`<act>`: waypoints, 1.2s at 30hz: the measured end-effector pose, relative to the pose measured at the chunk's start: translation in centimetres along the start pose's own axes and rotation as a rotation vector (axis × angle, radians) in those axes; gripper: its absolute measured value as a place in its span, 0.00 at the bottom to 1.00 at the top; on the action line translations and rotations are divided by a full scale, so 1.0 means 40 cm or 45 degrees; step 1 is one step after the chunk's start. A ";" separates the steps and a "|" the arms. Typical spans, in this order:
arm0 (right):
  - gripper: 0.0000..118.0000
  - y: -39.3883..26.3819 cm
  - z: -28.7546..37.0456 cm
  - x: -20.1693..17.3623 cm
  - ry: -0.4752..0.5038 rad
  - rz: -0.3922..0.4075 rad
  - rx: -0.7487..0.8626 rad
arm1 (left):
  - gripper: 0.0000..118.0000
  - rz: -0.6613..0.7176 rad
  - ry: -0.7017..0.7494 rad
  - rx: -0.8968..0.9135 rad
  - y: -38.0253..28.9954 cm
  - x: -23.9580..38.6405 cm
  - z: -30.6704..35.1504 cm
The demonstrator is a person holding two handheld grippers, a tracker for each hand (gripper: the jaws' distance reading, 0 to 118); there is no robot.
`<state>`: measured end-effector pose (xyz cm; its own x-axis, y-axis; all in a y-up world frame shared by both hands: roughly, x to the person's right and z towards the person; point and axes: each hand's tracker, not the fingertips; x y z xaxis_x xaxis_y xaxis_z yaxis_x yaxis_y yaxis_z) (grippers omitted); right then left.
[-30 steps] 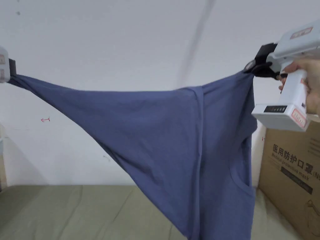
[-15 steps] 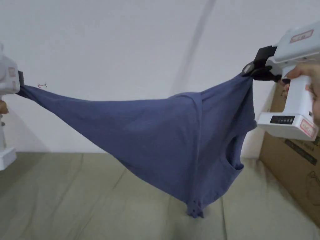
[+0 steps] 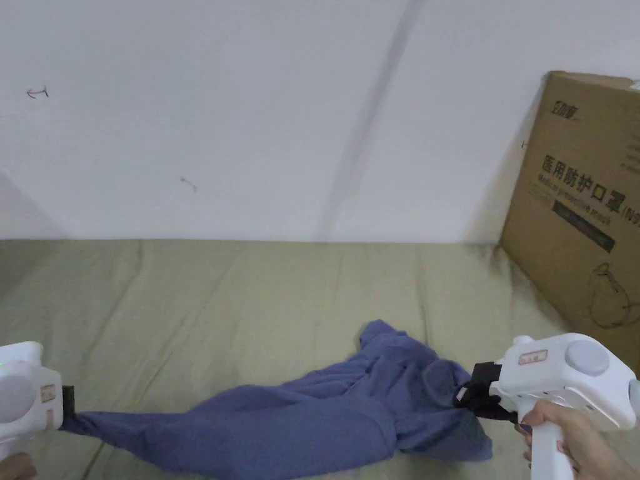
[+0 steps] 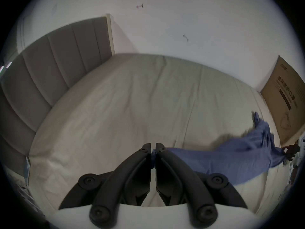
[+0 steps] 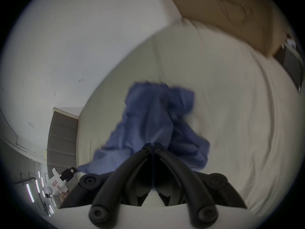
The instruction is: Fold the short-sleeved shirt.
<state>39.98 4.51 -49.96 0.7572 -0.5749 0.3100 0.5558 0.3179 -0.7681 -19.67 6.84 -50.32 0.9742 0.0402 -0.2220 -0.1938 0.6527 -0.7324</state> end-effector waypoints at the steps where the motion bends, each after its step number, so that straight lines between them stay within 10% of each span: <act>1: 0.00 -0.021 0.012 0.024 -0.013 0.019 0.006 | 0.03 -0.013 0.014 -0.008 -0.023 -0.013 0.017; 20: 0.00 -0.781 0.403 0.317 0.011 0.055 -0.293 | 0.03 0.010 -0.109 -0.259 -0.666 -0.354 0.474; 36: 0.00 -0.822 0.576 0.340 0.078 -0.050 -0.173 | 0.03 -0.010 -0.148 -0.198 -0.680 -0.425 0.564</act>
<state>39.92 3.63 -7.59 0.7113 -0.6311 0.3094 0.5296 0.1917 -0.8263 -28.33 5.48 -12.10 0.9808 0.1288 -0.1466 -0.1930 0.5291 -0.8263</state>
